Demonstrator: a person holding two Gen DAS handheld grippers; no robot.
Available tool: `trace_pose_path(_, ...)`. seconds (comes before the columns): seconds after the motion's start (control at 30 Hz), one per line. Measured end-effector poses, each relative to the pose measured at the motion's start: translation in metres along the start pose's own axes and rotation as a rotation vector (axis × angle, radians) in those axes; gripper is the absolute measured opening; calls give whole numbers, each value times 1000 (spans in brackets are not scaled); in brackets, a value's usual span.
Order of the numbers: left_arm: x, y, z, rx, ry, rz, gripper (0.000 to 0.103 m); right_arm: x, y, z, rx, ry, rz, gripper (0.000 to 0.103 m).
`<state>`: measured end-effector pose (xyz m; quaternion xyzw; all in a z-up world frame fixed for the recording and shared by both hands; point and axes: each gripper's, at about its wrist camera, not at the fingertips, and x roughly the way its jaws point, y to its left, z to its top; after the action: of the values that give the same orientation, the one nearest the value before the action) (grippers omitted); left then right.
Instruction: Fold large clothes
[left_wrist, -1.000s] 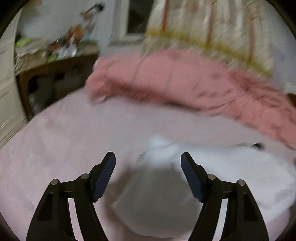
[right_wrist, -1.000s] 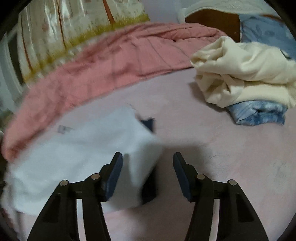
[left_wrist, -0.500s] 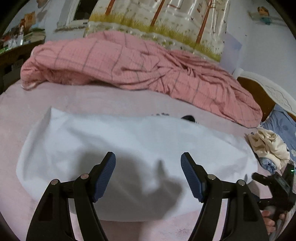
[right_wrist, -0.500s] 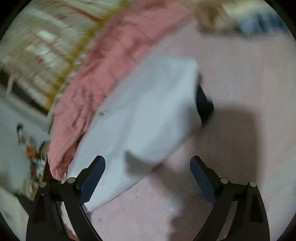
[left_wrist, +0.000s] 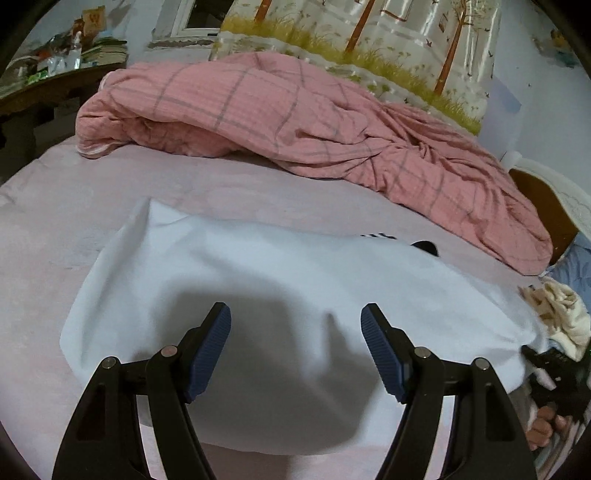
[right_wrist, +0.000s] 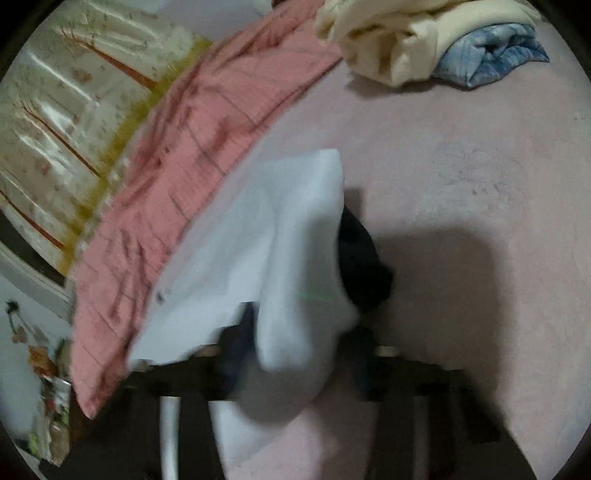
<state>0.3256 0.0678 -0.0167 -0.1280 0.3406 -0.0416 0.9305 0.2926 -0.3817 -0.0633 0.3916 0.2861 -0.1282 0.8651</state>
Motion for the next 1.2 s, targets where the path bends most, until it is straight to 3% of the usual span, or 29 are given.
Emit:
trace_pose_path(0.13, -14, 4, 6, -6, -45, 14, 71, -33, 64, -10, -254, -123, -42, 18)
trace_pose_path(0.2, -25, 8, 11, -13, -82, 17, 71, -52, 100, -23, -383, -178, -16, 16)
trace_pose_path(0.3, -37, 15, 18, -31, -115, 42, 71, -71, 165, -69, -653, -218, 59, 16)
trace_pose_path(0.37, -41, 17, 20, -27, -133, 91, 71, -69, 195, -109, -799, -176, 114, 15)
trace_pose_path(0.43, -45, 20, 22, -18, -149, 93, 71, -54, 212, -148, -908, -76, 145, 15)
trace_pose_path(0.5, -46, 26, 24, -43, -155, 81, 71, -23, 217, -185, -990, 115, 142, 15)
trace_pose_path(0.53, -47, 29, 24, -55, -156, 75, 71, -10, 213, -194, -991, 179, 135, 15)
trace_pose_path(0.57, -46, 31, 25, -65, -154, 71, 71, -7, 210, -198, -982, 188, 139, 15)
trace_pose_path(0.67, -43, 35, 26, -71, -147, 65, 71, -14, 215, -198, -1006, 143, 136, 18)
trace_pose_path(0.87, -42, 19, 22, -11, -148, 46, 73, -25, 204, -184, -953, 175, 206, 21)
trace_pose_path(0.93, -42, 14, 21, 7, -151, 21, 75, -32, 202, -186, -979, 173, 227, 29)
trace_pose_path(1.0, -42, 9, 20, 15, -151, 8, 78, -43, 194, -186, -975, 192, 274, 51)
trace_pose_path(1.1, -37, 4, 18, 19, -129, -15, 80, -62, 188, -178, -960, 145, 275, 55)
trace_pose_path(1.2, -29, 5, 17, -21, -96, -51, 92, -78, 173, -150, -885, 74, 277, 58)
